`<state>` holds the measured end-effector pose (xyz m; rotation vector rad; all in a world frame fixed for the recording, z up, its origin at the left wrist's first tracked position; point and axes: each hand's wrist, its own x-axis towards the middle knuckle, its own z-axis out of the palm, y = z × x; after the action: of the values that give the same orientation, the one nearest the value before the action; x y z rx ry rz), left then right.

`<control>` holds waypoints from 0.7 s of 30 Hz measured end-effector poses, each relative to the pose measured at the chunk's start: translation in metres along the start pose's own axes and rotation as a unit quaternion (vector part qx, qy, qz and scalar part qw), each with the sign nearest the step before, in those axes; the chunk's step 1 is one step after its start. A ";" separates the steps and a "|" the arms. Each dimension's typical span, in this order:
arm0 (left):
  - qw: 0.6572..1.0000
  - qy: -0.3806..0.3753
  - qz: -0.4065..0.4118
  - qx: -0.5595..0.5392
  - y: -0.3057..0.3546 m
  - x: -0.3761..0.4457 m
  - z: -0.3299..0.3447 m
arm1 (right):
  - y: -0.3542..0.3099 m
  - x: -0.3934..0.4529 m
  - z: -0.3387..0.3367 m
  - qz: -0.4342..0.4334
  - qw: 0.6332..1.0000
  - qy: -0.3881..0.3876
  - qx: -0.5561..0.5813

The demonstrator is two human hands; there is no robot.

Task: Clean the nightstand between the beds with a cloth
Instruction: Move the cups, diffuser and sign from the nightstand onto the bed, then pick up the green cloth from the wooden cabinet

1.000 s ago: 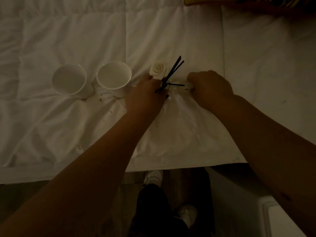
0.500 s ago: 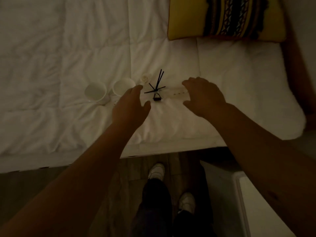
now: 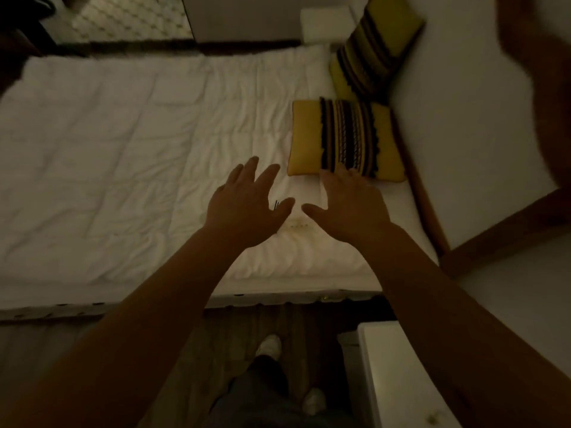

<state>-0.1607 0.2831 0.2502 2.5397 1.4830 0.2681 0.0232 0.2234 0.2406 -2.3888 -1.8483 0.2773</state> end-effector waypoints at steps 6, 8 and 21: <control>0.995 0.097 0.037 0.005 0.036 -0.031 -0.080 | -0.010 -0.046 -0.093 -0.013 0.999 0.050 -0.011; 0.990 0.130 0.045 0.022 0.040 -0.030 -0.098 | -0.015 -0.053 -0.114 -0.022 0.998 0.059 -0.018; 0.978 0.178 0.045 0.099 0.025 -0.026 -0.169 | -0.050 -0.079 -0.182 -0.014 0.993 0.112 -0.038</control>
<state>-0.1948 0.2603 0.4177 2.8365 1.5833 0.6506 -0.0047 0.1642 0.4348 -2.3280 -1.8183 -0.0623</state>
